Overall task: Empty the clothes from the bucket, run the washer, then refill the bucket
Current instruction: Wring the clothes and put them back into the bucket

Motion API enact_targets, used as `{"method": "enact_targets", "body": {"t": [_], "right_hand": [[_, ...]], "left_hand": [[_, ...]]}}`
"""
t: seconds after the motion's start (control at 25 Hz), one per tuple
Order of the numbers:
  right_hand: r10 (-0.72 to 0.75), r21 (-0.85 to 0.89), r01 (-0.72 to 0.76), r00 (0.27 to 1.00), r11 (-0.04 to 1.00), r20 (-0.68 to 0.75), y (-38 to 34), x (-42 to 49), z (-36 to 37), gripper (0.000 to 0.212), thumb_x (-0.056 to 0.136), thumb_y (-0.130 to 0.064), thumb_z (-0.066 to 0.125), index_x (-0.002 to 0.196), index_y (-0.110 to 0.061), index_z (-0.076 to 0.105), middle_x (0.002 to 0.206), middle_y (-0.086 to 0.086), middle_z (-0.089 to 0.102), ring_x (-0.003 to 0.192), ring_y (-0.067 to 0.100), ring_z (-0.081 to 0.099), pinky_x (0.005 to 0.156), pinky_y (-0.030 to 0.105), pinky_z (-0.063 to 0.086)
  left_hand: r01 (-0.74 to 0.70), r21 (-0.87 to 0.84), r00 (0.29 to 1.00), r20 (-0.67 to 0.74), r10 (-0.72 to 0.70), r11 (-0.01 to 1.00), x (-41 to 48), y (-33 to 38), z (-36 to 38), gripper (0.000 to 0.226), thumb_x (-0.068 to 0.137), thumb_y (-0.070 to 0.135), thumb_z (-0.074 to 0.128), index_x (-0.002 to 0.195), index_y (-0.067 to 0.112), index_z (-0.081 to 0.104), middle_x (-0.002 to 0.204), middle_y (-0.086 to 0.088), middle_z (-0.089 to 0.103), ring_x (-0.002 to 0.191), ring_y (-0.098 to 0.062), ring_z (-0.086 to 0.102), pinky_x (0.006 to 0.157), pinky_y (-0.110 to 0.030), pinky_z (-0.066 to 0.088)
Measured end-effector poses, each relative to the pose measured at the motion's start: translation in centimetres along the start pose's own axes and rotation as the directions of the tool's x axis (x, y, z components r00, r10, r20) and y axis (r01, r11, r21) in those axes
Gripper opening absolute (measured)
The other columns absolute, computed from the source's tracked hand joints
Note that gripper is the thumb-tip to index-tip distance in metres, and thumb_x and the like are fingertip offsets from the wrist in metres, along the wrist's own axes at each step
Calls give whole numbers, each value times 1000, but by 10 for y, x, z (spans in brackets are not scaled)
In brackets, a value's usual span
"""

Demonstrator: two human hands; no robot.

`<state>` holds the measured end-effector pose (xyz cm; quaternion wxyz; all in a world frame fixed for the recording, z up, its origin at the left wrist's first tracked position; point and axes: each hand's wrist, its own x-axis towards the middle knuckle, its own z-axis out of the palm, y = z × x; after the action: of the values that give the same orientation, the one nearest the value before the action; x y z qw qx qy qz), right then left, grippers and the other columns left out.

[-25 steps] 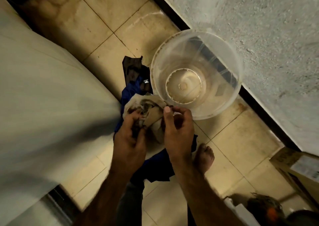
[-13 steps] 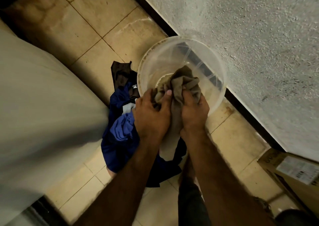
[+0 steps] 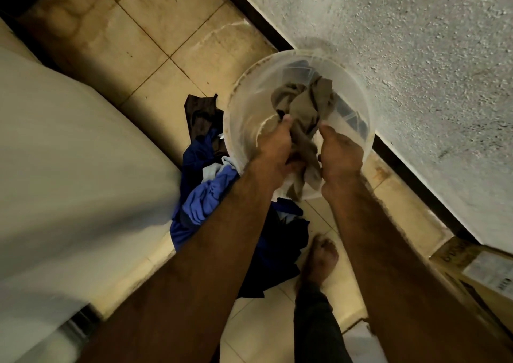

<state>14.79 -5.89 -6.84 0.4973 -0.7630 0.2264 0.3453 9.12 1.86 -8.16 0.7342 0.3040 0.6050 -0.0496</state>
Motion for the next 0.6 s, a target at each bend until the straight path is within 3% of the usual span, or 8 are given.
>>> {"method": "enact_targets", "body": {"t": [0.08, 0.16, 0.24, 0.36, 0.48, 0.52, 0.6], "right_hand": [[4, -29, -4, 1000, 1000, 5, 11, -4, -2, 22, 97, -36, 64, 104, -17, 71, 91, -3, 67, 88, 16, 63, 60, 20, 47], [-40, -79, 40, 999, 996, -6, 30, -11, 1, 18, 96, -35, 66, 101, -18, 72, 100, 0, 71, 97, 20, 66, 67, 22, 51], [-67, -115, 68, 998, 991, 16, 50, -19, 10, 15, 94, -35, 69, 91, -21, 70, 99, 5, 73, 97, 25, 69, 80, 34, 59], [-42, -171, 60, 994, 983, 104, 80, -29, 29, 21, 84, -45, 71, 81, -24, 69, 88, 4, 75, 88, 28, 72, 88, 52, 60], [2, -194, 34, 983, 980, 186, 99, -40, 40, 20, 83, -44, 70, 77, -26, 68, 87, 5, 76, 88, 30, 73, 89, 54, 59], [17, -202, 26, 978, 979, 206, 103, -42, 41, 17, 88, -38, 71, 77, -25, 68, 86, 6, 75, 87, 29, 73, 88, 53, 59], [24, -208, 25, 973, 978, 229, 111, -43, 39, 18, 93, -31, 70, 77, -22, 68, 85, 9, 75, 82, 28, 71, 82, 46, 58]], "left_hand": [[-111, 76, 991, -62, 115, 991, 5, -8, -6, 27, 93, 51, 57, 92, 24, 62, 103, -8, 71, 102, -33, 68, 93, -53, 56], [-219, 235, 930, -243, 275, 947, 9, -27, -31, 25, 84, 49, 62, 80, 25, 67, 88, -5, 74, 90, -30, 72, 84, -50, 60], [-258, 339, 833, -396, 385, 905, 7, -51, -69, 20, 84, 42, 65, 86, 23, 71, 85, -3, 73, 84, -27, 71, 77, -40, 60], [-62, 539, 763, -516, 388, 840, 11, -92, -133, 27, 90, 28, 69, 112, 13, 66, 106, -5, 68, 100, -27, 66, 78, -32, 47], [141, 823, 852, -384, 356, 551, 30, -119, -180, 66, 85, 30, 72, 144, 25, 44, 152, -9, 37, 131, -38, 48, 99, -48, 47], [172, 870, 884, -344, 317, 463, 39, -122, -191, 78, 85, 30, 72, 151, 26, 32, 157, -8, 29, 136, -39, 42, 103, -52, 45], [187, 911, 916, -297, 269, 369, 55, -122, -205, 84, 86, 29, 70, 155, 24, 23, 153, -11, 37, 134, -39, 45, 102, -53, 47]]}}
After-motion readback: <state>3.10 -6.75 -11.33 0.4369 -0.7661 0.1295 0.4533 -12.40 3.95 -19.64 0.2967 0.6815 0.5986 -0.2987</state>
